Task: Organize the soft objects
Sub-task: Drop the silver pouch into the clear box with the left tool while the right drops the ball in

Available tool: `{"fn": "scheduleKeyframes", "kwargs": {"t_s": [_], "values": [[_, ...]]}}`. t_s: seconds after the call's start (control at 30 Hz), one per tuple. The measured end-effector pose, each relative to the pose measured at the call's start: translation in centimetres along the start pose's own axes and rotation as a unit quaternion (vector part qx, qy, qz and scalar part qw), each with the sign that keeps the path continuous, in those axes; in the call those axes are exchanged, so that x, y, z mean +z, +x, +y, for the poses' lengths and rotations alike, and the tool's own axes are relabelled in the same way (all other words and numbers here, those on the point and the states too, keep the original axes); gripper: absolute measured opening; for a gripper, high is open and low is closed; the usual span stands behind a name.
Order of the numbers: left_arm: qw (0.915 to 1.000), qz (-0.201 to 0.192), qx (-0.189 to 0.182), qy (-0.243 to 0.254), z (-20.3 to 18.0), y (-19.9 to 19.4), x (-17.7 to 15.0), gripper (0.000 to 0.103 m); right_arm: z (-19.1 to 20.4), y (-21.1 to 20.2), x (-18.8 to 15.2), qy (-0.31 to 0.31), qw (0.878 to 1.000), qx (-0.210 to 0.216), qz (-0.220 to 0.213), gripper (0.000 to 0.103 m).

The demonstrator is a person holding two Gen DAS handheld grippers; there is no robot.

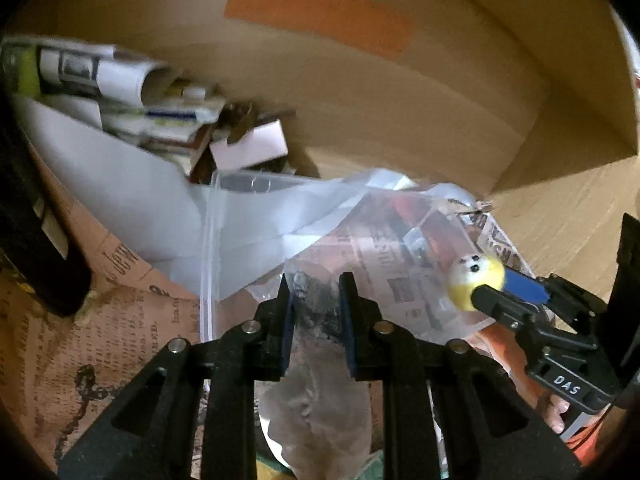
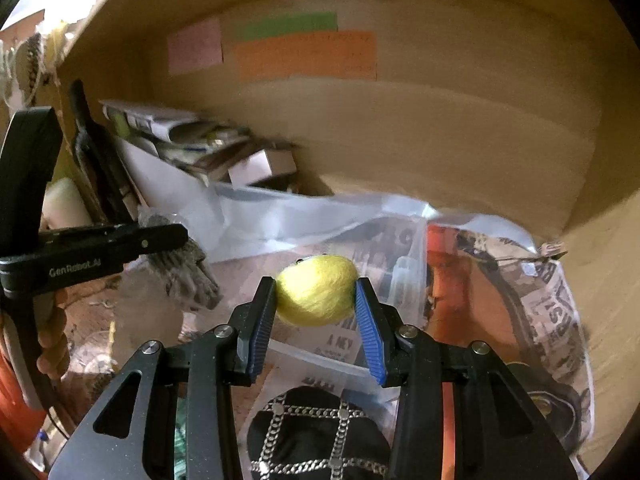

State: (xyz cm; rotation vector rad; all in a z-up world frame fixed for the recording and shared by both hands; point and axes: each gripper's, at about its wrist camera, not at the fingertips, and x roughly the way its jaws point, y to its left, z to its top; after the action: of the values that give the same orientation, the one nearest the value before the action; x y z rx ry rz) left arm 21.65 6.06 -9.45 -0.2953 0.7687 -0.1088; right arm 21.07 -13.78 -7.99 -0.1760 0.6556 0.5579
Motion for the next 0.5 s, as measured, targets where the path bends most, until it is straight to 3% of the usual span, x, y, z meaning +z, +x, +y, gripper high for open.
{"fn": "scheduleKeyframes", "kwargs": {"t_s": [0.17,0.33,0.43,0.5], "values": [[0.9999,0.003,0.01,0.0,0.3,0.7,0.0,0.061,-0.6,2.3,0.0,0.006,0.999,-0.002,0.035,0.037],[0.9989,-0.012,0.028,0.037,-0.7,-0.5,-0.1,0.075,-0.7,3.6,-0.2,0.005,0.998,-0.003,0.06,0.038],[0.9977,-0.03,0.034,0.051,-1.1,-1.7,-0.1,0.077,-0.6,3.6,-0.2,0.001,0.998,-0.007,0.063,0.039],[0.9966,-0.041,0.034,0.063,-1.5,-2.8,-0.1,0.08,-0.6,3.1,-0.1,-0.002,0.998,-0.013,0.059,0.045]]}}
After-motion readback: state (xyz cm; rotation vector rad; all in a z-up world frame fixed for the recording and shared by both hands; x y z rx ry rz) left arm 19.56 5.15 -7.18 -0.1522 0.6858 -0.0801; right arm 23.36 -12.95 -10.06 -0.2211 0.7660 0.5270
